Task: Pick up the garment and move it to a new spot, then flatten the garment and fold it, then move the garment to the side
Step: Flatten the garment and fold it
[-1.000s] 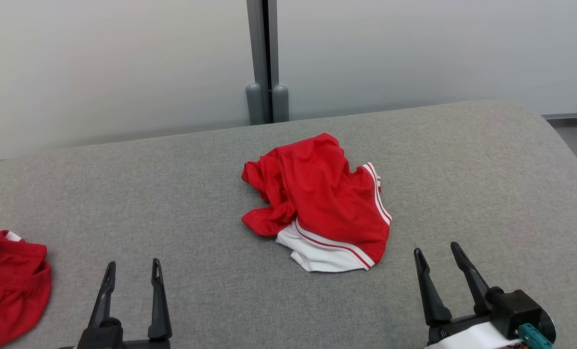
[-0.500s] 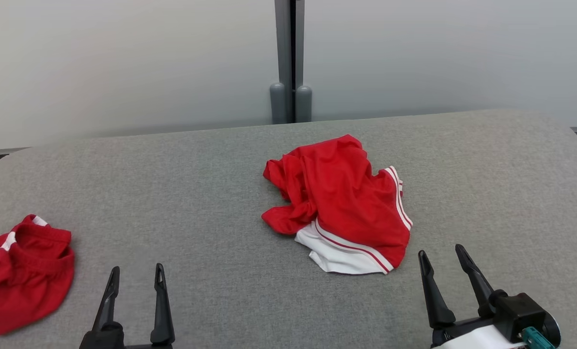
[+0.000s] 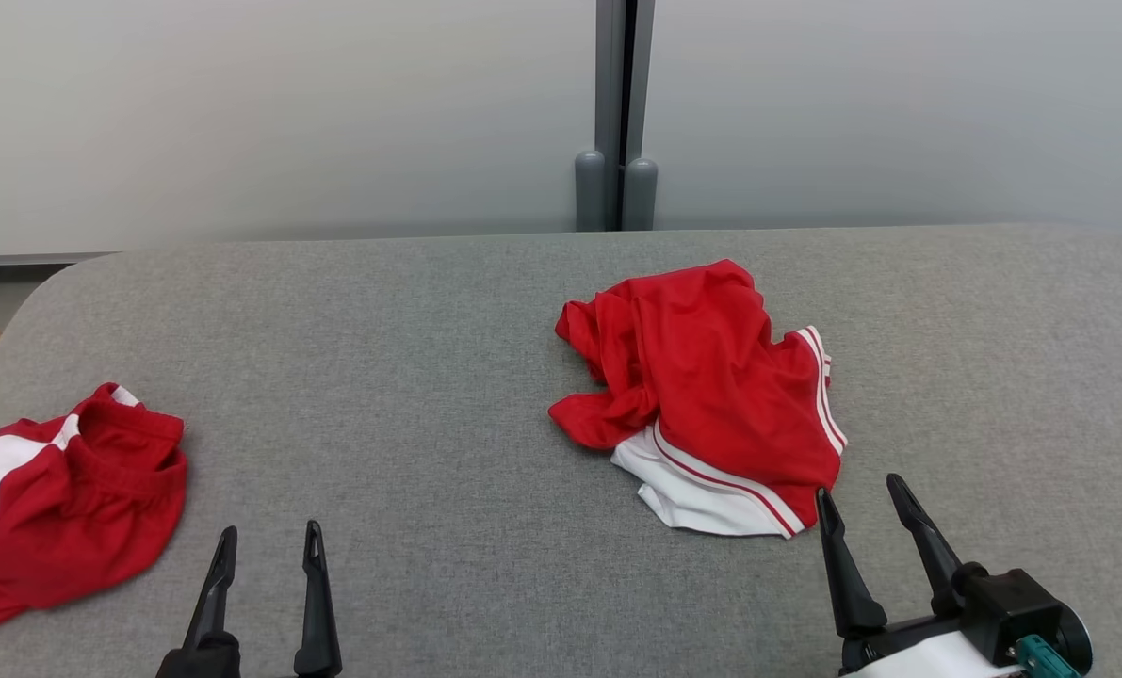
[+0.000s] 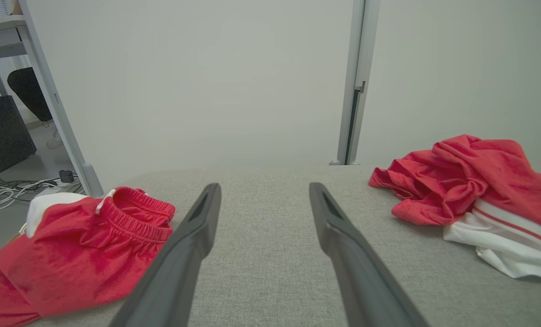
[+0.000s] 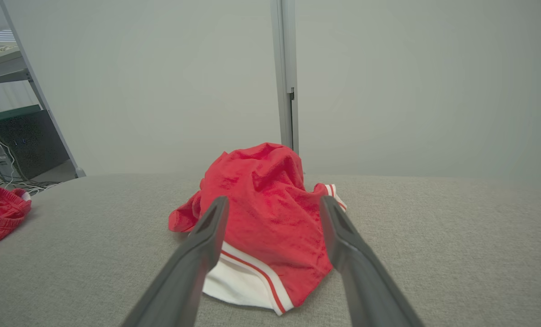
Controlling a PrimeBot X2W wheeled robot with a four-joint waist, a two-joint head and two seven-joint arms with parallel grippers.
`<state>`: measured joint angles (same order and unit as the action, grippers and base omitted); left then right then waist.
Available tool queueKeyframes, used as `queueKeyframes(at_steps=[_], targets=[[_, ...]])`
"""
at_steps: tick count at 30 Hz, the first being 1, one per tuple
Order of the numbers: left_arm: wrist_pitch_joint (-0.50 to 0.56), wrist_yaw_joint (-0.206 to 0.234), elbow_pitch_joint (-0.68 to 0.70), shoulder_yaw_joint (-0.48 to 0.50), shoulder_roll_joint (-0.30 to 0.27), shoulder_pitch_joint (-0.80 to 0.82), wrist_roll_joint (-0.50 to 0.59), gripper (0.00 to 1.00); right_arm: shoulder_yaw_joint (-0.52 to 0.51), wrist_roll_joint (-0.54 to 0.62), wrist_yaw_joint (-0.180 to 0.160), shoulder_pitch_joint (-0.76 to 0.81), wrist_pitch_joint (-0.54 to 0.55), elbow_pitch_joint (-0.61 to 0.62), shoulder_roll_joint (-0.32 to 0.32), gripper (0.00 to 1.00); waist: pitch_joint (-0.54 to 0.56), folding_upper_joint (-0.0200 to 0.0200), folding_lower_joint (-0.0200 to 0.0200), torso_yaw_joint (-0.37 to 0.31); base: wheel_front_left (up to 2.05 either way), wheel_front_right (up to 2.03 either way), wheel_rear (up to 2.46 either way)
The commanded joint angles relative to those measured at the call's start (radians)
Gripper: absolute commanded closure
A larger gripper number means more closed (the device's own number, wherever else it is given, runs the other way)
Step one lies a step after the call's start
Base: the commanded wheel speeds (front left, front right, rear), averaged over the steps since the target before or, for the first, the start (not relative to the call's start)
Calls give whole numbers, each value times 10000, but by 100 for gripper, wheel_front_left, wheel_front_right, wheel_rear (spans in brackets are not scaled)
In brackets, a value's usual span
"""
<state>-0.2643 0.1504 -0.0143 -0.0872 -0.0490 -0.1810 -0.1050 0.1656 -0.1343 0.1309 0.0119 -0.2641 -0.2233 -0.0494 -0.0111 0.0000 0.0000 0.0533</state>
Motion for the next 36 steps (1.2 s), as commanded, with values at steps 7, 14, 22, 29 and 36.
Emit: queueKeyframes(at_steps=[7,14,22,29,36], targets=[[0,-93,-93,58,-27,1,82,0,26,-22,-3,71,-4,3,-21,0,-2,0,0,77,0,0,0],[0,-187,-120,100,-28,38,252,0,73,-119,-3,18,-4,-17,-21,0,20,0,0,53,0,0,0],[0,-278,-132,108,-27,73,398,0,100,-154,-3,27,-4,3,-21,0,-13,0,0,70,0,0,0],[0,-1213,-65,-608,-20,1128,758,0,-1013,-331,-2,-333,-4,139,-22,0,-635,0,0,-157,0,0,0],[0,-2502,-875,-2469,-73,3195,1344,0,-1978,-127,-7,-1072,-5,574,-28,0,-1666,0,0,-952,0,0,0]])
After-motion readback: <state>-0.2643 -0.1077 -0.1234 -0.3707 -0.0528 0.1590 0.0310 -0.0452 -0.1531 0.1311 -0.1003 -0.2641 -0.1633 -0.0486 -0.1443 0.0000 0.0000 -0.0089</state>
